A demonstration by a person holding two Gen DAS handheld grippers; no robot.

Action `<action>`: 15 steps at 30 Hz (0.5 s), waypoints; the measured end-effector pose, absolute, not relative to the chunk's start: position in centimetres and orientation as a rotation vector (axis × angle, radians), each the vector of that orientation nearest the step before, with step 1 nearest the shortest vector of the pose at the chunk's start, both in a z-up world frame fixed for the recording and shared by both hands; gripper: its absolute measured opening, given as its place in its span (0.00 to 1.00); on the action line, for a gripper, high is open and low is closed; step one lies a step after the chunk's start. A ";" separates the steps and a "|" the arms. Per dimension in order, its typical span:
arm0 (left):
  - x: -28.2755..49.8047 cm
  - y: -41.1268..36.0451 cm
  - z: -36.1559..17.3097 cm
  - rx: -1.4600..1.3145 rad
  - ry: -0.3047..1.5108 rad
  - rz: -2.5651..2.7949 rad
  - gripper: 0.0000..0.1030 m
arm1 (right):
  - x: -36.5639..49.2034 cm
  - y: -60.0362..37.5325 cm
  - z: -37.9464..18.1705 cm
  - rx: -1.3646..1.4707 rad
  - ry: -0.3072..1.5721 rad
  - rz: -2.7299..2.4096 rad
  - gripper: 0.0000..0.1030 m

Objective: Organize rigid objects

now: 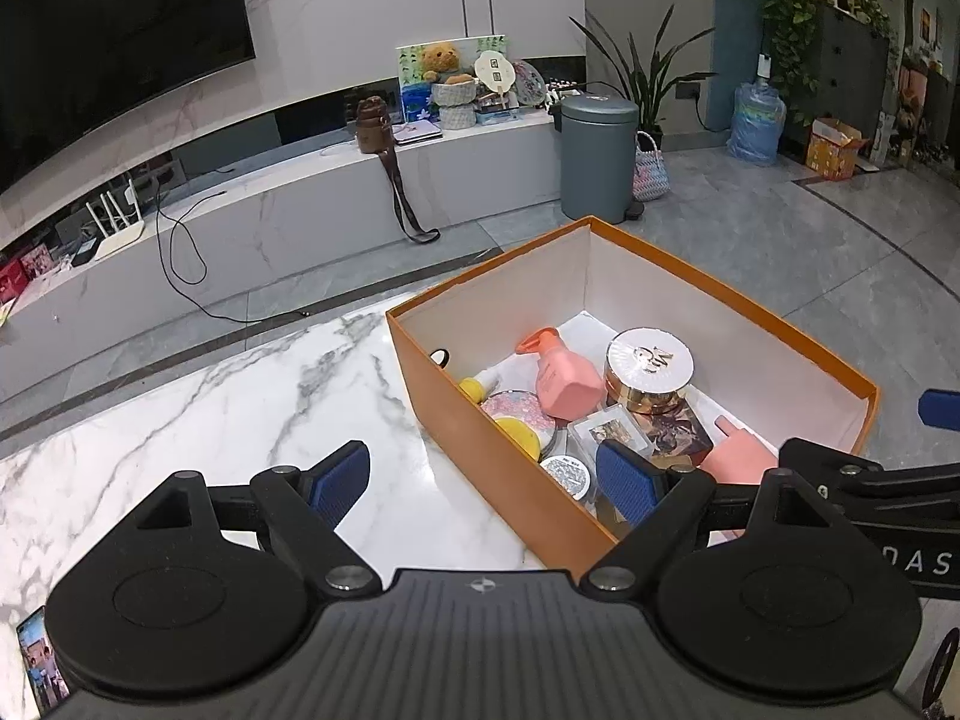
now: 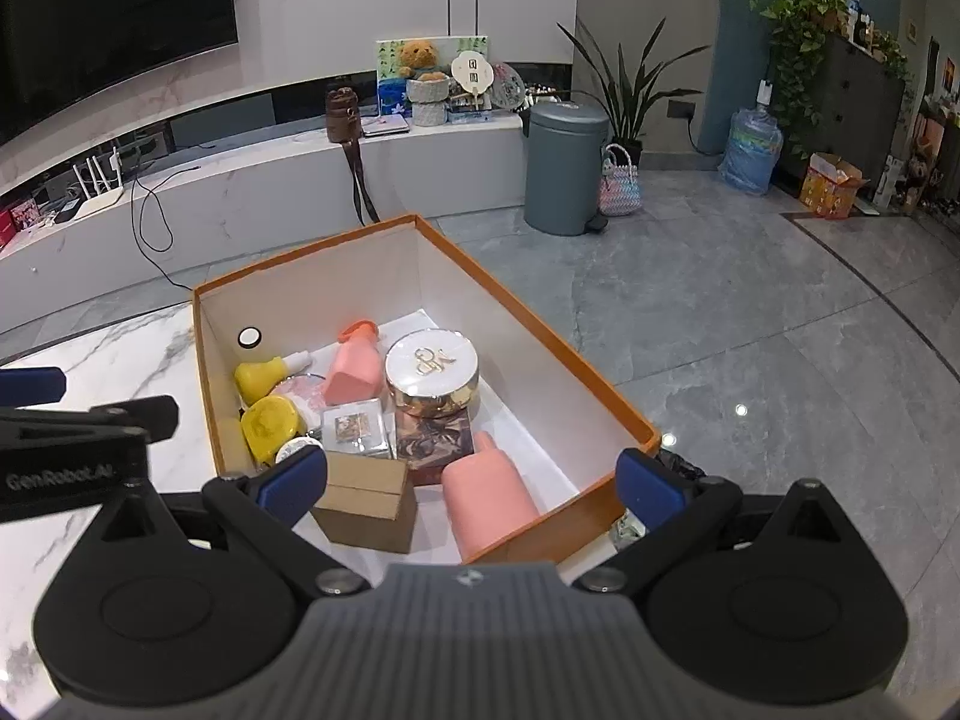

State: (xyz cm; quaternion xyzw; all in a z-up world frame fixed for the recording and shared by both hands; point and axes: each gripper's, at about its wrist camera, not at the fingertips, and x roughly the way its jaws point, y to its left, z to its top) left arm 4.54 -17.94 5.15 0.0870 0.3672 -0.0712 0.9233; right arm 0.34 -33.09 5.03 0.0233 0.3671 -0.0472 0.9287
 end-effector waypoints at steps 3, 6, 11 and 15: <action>4.5 -18.2 5.1 0.194 0.752 -0.140 0.97 | 0.2 -32.7 5.0 0.044 0.747 -0.092 0.97; 4.5 -18.2 5.1 0.202 0.749 -0.140 0.97 | 0.1 -32.6 4.9 0.039 0.748 -0.091 0.98; 4.6 -18.5 4.9 0.210 0.750 -0.144 0.97 | 0.1 -32.6 5.0 0.040 0.750 -0.092 0.98; 4.5 -18.6 4.8 0.216 0.751 -0.145 0.97 | 0.2 -32.8 5.0 0.044 0.752 -0.093 0.97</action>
